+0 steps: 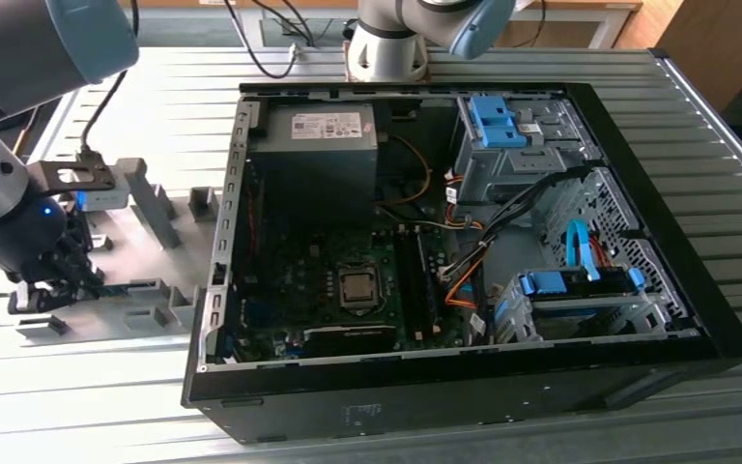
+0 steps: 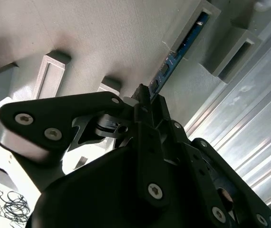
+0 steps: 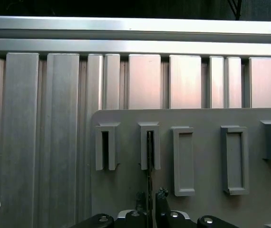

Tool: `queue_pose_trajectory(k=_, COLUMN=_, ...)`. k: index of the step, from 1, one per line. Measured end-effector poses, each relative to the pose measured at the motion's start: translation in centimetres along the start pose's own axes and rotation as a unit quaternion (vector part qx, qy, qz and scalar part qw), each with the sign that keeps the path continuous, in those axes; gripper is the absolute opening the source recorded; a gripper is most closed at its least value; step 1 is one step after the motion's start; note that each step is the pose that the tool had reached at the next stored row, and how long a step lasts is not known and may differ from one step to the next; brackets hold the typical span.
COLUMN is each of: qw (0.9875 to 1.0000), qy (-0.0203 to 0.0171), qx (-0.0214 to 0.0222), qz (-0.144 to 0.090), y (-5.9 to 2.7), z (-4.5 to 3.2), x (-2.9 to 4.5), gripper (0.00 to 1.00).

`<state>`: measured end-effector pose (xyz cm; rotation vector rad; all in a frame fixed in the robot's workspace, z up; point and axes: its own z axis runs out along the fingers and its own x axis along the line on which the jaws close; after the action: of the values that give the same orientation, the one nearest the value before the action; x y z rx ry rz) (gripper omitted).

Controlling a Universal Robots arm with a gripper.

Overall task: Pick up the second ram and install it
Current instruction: 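Pick up the second ram and move it above second insertion slot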

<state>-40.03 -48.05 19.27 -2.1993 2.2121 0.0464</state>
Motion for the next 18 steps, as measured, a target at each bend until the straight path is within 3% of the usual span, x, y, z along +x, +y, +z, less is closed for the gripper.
queue_pose_trajectory(k=18, qw=1.0000, qy=0.0006, qx=0.0000, qz=0.000, y=0.09, z=0.42, x=0.02, gripper=0.22)
